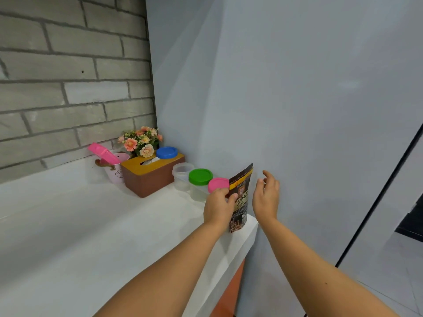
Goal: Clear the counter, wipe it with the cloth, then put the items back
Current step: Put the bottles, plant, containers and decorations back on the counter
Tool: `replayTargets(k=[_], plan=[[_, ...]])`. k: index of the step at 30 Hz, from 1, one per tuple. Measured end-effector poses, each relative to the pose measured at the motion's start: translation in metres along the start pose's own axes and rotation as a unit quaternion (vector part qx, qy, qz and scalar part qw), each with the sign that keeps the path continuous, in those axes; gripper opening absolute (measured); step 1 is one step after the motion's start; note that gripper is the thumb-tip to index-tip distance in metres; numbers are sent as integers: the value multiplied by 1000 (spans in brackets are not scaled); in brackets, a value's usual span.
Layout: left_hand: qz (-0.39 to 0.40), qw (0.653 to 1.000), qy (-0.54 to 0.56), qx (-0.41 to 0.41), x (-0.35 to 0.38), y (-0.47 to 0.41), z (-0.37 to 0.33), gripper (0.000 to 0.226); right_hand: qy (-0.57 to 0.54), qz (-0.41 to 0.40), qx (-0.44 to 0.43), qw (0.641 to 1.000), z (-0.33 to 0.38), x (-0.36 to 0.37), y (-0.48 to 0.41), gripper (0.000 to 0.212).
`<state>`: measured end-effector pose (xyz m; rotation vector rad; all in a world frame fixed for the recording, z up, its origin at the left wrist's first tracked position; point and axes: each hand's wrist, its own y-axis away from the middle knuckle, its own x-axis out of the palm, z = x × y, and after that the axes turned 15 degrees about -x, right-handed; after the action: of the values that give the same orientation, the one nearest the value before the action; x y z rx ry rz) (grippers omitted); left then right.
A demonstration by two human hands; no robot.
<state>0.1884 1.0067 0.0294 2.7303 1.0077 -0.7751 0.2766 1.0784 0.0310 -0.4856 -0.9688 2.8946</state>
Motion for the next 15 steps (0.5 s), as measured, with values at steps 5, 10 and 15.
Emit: replayTargets(k=[5,10,15], plan=[[-23,998,51,-18,4,1,0,23,-31,13,-1,999,-6,-5,-6,39],[-43,996,82,-9,-18,4,-2,17,-100,12,-11,995,8,3,-7,37],[-99,991,91,-14,-61,4,11,18,-194,63,-16,979,38,26,6,35]])
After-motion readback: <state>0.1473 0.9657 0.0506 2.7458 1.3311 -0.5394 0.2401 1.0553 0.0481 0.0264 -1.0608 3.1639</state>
